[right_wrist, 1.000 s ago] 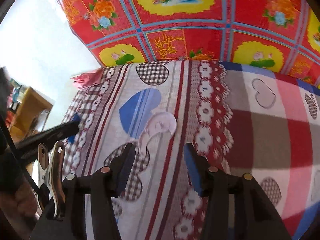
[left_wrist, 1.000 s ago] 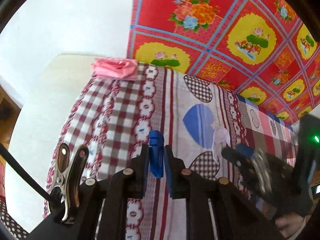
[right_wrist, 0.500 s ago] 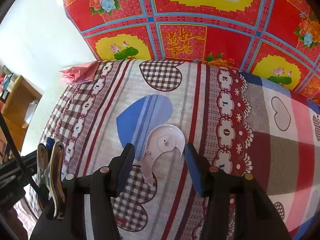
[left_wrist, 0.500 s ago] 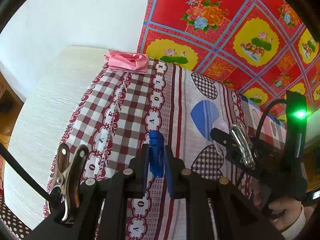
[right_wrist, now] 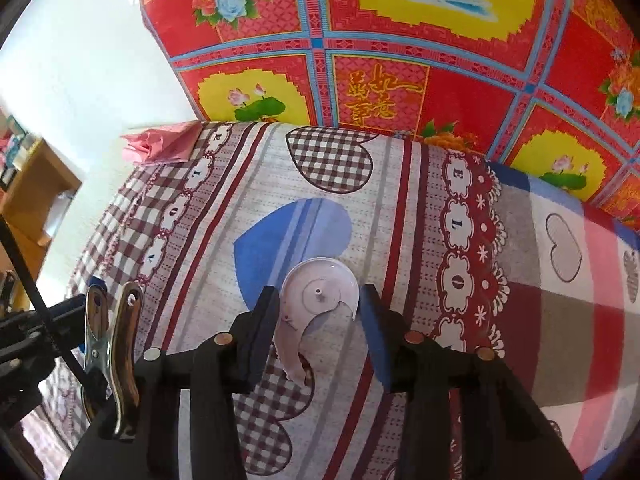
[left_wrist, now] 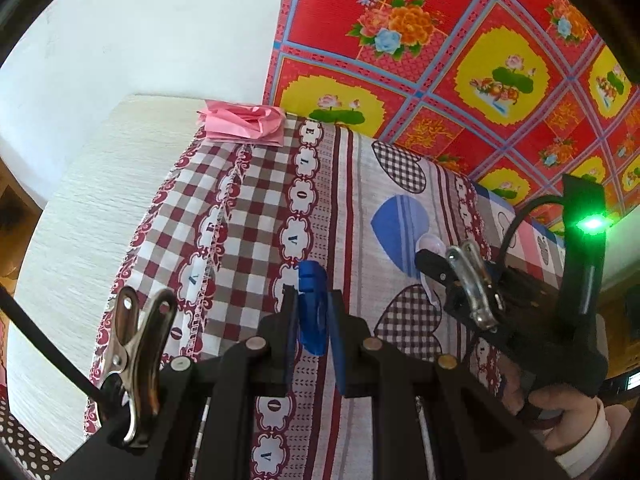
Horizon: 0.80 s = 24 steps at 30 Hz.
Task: Collect trash
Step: 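Grasp the blue clip with the left tool while the right tool grasps the white disc, then carry the blue clip in the left tool while the right tool carries the disc to the bucket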
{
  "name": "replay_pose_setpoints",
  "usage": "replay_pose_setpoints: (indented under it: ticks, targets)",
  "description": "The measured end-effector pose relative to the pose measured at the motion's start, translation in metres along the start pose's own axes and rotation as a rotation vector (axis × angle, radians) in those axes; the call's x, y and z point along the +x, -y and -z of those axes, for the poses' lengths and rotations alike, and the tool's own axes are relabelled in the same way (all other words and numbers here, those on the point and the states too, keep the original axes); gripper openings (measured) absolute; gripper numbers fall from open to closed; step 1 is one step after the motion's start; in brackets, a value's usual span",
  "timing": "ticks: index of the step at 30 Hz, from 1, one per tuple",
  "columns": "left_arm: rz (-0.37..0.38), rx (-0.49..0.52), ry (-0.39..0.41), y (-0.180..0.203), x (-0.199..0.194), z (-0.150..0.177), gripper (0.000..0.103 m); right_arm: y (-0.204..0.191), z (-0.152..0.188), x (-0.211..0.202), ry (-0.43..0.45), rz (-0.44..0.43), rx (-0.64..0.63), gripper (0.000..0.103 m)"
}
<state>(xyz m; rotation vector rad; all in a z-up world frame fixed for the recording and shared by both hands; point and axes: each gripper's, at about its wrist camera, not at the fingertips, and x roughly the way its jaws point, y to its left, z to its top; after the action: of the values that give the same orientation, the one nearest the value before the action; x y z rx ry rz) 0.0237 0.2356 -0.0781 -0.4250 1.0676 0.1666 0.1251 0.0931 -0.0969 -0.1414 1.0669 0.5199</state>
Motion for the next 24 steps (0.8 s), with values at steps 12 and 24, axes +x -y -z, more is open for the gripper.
replay_pose_setpoints:
  ticks: [12, 24]
  targets:
    - [0.027, 0.085, -0.004, 0.029, -0.007, 0.006, 0.015, 0.03, 0.026, -0.042, 0.031, -0.075, 0.086, 0.042]
    - [0.082, 0.198, 0.001, 0.095, -0.027, 0.03, 0.015, 0.058, 0.077, -0.113, 0.081, -0.095, 0.16, 0.042]
